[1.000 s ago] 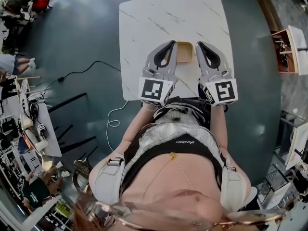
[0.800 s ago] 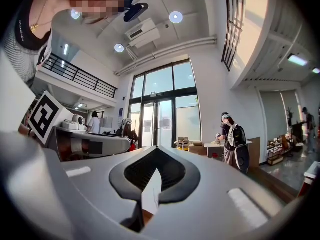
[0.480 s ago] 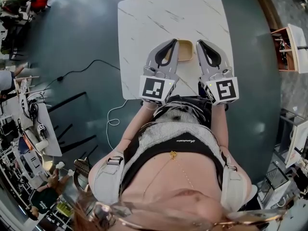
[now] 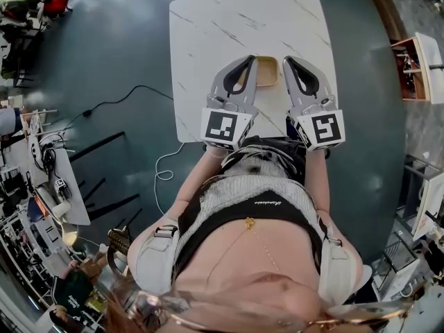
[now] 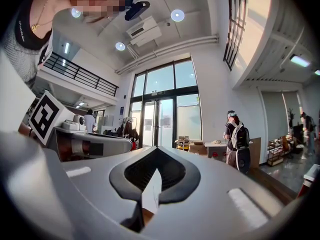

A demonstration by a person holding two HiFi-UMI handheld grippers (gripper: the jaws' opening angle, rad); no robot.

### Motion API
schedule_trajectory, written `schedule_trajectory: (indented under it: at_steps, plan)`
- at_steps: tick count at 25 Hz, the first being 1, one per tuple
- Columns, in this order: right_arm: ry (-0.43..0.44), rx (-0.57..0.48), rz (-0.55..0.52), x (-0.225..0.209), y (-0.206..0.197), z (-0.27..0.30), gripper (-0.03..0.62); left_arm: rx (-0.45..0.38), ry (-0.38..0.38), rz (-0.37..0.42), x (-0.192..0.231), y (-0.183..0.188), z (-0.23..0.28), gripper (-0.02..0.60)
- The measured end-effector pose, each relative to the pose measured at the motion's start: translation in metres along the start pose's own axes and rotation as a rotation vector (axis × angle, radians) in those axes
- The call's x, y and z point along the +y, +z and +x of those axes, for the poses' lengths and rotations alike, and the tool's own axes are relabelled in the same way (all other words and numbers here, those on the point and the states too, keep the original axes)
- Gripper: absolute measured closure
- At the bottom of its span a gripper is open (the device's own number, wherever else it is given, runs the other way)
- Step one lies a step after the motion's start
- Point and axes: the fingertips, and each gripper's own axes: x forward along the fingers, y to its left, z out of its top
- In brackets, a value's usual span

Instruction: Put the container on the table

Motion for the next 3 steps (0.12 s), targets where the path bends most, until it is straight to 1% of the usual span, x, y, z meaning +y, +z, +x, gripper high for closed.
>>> schedule_trajectory:
  at_steps: [3]
  plan:
    - [-0.001, 0.006, 0.003, 0.0005, -0.0006, 0.0008, 0.568, 0.003, 0.001, -0.002, 0.0011, -0.0004, 0.0002, 0.581]
